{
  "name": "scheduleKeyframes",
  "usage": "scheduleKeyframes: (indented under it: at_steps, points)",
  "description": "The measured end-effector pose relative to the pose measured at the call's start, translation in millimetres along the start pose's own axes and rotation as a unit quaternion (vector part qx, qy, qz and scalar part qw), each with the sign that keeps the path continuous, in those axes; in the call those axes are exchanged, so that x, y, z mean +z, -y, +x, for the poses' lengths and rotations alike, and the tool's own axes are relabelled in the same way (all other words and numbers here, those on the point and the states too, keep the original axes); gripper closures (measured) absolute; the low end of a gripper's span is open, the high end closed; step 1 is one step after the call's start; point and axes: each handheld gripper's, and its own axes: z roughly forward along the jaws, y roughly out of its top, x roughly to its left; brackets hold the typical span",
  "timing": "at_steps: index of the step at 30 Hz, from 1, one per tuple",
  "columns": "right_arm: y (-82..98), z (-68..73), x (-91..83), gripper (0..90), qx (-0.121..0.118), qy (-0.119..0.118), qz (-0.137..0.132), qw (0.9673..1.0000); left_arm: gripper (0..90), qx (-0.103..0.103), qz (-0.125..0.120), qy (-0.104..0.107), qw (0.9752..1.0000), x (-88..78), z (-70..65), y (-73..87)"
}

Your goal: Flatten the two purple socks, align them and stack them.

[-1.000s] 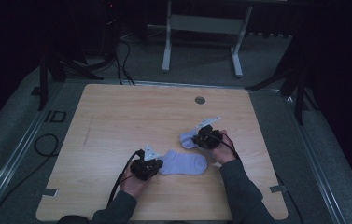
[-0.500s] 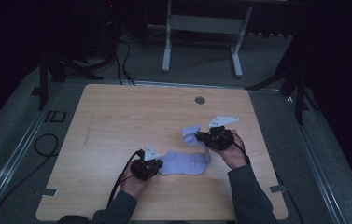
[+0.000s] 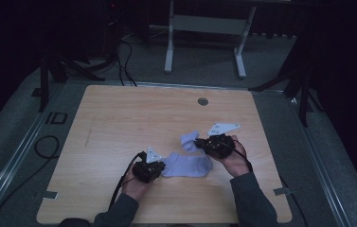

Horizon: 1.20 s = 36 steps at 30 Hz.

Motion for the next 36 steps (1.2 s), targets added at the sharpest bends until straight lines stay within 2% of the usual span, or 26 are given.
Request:
scheduleKeyframes:
  at_steps: [14,20,24,29,32,36]
  points:
    - [6.2,20.3,26.6,84.3,-0.012,-0.036,0.006,0.9993,83.0,-0.003,-0.001,0.002,1.0000,0.1,0.2,0.1]
    - [9.7,26.3,37.2,84.3,-0.010,-0.045,0.009,0.9989,81.8,-0.009,-0.003,0.006,0.9999,0.0,0.9,0.1]
    - [11.8,27.8,41.1,84.3,-0.008,-0.051,0.012,0.9986,79.9,-0.014,-0.005,0.002,0.9999,-1.9,2.3,-0.3]
    - [12.9,29.6,44.2,84.3,-0.005,-0.054,0.015,0.9984,79.2,-0.021,-0.041,0.026,0.9986,-16.4,5.0,-3.5]
    - [13.4,30.4,46.0,84.3,-0.006,-0.056,0.015,0.9983,75.1,-0.026,-0.061,0.051,0.9965,-22.9,5.1,-5.6]
    - [14.4,31.5,47.5,84.3,-0.007,-0.056,0.017,0.9983,68.5,-0.039,-0.076,0.087,0.9926,-22.3,5.3,-8.6]
